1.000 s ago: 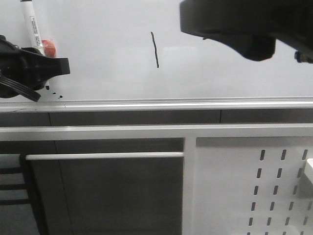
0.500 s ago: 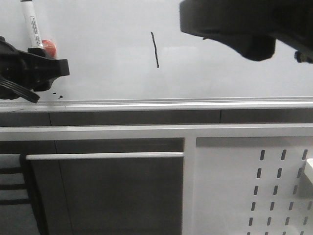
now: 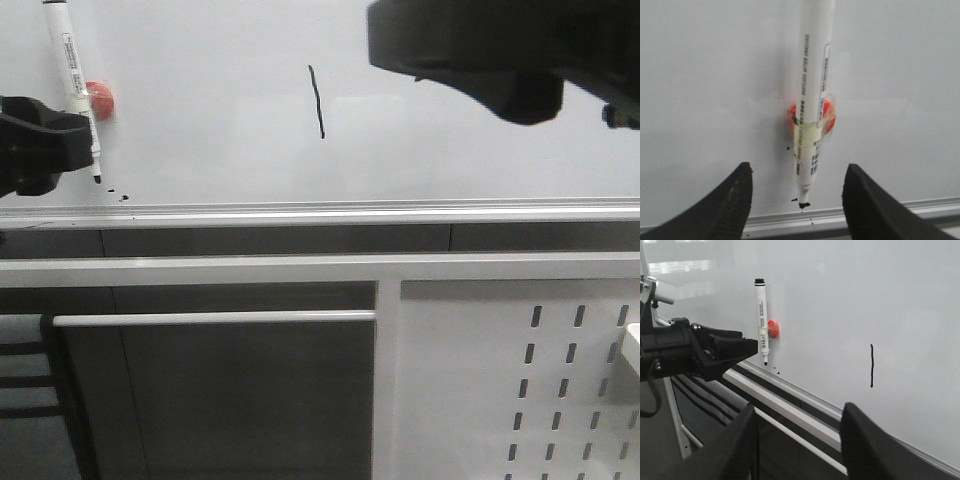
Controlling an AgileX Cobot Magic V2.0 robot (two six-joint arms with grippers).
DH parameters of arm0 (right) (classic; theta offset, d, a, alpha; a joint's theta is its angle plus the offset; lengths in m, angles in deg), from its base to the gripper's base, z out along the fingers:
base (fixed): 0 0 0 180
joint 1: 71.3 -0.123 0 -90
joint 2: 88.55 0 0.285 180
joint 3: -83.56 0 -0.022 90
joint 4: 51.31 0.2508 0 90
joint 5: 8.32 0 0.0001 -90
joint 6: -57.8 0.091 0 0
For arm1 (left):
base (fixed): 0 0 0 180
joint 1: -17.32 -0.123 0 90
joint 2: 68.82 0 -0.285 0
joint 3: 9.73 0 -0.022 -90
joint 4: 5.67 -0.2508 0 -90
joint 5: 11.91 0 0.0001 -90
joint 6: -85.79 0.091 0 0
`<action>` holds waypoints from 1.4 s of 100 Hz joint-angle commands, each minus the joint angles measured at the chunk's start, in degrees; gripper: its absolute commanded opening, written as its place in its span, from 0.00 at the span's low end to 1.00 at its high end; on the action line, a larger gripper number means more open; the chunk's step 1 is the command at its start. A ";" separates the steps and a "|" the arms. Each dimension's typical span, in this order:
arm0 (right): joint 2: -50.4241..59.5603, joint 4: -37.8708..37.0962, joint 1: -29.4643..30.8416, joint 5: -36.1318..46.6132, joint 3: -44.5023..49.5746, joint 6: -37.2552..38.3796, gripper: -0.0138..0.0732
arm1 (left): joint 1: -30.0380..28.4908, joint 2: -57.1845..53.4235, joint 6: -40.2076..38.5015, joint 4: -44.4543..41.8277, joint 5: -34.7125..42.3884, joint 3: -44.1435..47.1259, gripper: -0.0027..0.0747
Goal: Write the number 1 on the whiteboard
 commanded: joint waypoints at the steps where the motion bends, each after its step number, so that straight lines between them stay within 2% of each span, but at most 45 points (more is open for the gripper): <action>1: 1.13 -1.62 0.02 3.53 -1.41 -0.30 0.55 | 1.00 -3.41 -0.71 -0.51 5.57 1.38 0.52; 15: 1.56 -1.62 0.02 3.53 -1.41 -0.30 0.55 | 2.78 -7.11 -0.71 -0.41 7.41 6.01 0.52; 22: 2.59 -1.62 0.02 2.18 -1.41 -0.30 0.55 | 3.50 -9.03 -0.71 -0.41 9.62 8.63 0.48; 42: 6.50 -1.62 0.02 -3.46 -0.82 -0.44 0.54 | 3.78 -14.07 -0.71 -1.97 13.19 14.80 0.21; 55: 9.18 1.09 0.02 -4.57 0.60 -0.44 0.53 | 3.78 -15.69 -0.71 -5.09 14.52 17.97 0.08; 62: 11.35 1.78 0.02 -6.74 1.00 -0.63 0.48 | 3.78 -16.23 -1.21 -6.15 14.65 19.30 0.01; 83: 19.21 4.11 0.02 -15.17 1.23 -6.58 0.23 | 3.78 -16.23 -5.75 -12.46 14.60 20.02 0.01; 93: 23.21 6.00 0.02 -16.93 1.23 -9.87 0.08 | 3.78 -16.33 -8.15 -12.26 14.60 20.01 0.01; 98: 25.50 7.03 0.02 -17.10 1.23 -11.39 0.08 | 3.78 -16.33 -8.15 -12.27 14.60 20.01 0.01; 108: 29.27 12.20 0.02 -16.03 1.23 -19.03 0.08 | 3.78 -16.33 -7.98 -11.93 14.60 20.01 0.01; 129: 36.20 33.84 0.02 -8.55 1.23 -45.59 0.08 | 3.78 -16.33 -5.21 -5.98 14.60 20.01 0.01; 134: 37.77 37.41 0.02 -6.39 1.23 -52.17 0.08 | 3.78 -16.33 -3.70 -4.79 14.60 20.01 0.01; 140: 39.72 40.21 0.02 -3.93 1.23 -56.11 0.08 | 3.66 -16.33 -2.79 -4.55 14.60 20.01 0.01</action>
